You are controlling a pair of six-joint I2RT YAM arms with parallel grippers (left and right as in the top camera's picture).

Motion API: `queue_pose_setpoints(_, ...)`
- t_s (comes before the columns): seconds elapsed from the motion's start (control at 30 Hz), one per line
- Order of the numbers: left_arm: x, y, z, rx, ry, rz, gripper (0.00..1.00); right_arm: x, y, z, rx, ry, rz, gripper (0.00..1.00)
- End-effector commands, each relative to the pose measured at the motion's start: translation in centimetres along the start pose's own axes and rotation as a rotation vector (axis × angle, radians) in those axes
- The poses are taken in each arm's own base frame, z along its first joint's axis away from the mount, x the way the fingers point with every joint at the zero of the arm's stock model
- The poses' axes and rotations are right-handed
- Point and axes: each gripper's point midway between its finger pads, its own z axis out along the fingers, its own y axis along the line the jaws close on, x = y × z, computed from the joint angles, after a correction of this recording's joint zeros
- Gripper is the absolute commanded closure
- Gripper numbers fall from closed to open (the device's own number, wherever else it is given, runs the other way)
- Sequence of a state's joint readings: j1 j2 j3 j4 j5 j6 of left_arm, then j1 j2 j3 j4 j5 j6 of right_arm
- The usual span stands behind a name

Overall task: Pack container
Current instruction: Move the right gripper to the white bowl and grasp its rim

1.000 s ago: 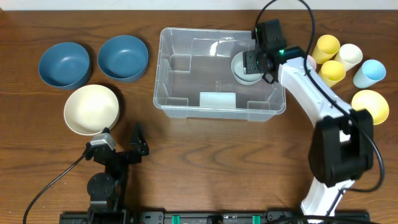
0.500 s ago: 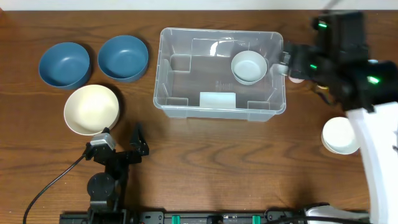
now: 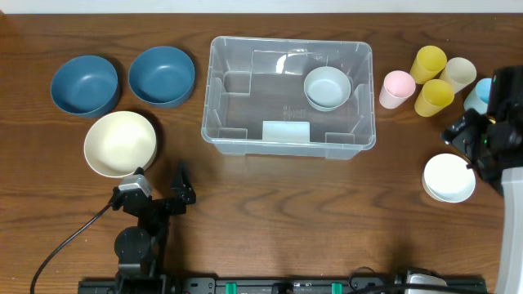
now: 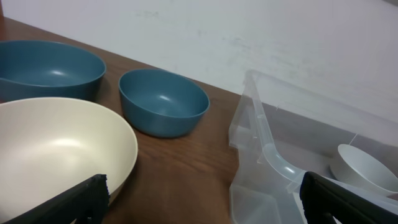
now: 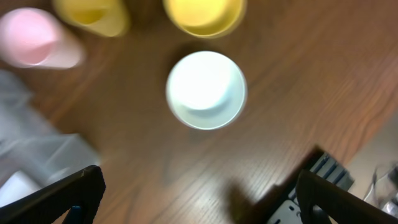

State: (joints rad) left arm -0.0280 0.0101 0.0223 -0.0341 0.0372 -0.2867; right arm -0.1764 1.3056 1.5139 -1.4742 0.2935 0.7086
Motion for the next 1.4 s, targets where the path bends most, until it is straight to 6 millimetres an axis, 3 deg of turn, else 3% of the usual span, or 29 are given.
queue_pose_setpoints(0.0,1.4,1.0,0.1,-0.043,0.038,0.019,0.02,1.1,-2.1,3.4,0.096,0.029,0.118,0.01)
queue_pose_setpoints(0.33,1.4,1.0,0.1,-0.043,0.038,0.019,0.02,6.1,-3.5,13.2,0.111,0.171,0.22,0.01)
queue_pose_setpoints(0.7,1.4,1.0,0.1,-0.043,0.038,0.019,0.02,7.8,-5.8,18.0,0.118,0.173,0.309,0.01)
queue_pose_setpoints(1.0,1.4,1.0,0.1,-0.043,0.038,0.019,0.02,7.6,-4.9,20.7,0.044,0.091,0.314,0.03)
queue_pose_setpoints(1.07,1.4,1.0,0.1,-0.043,0.038,0.019,0.02,7.4,-4.7,21.0,0.032,0.076,0.311,0.1)
queue_pose_setpoints(1.2,1.4,1.0,0.1,-0.044,0.038,0.019,0.02,7.3,-4.6,21.3,0.022,0.061,0.31,0.54)
queue_pose_setpoints(1.3,1.4,1.0,0.1,-0.044,0.038,0.019,0.02,7.6,-4.7,21.6,0.022,0.061,0.307,0.8)
queue_pose_setpoints(1.37,1.4,1.0,0.1,-0.043,0.038,0.019,0.02,7.8,-4.8,21.7,0.025,0.064,0.304,0.92)
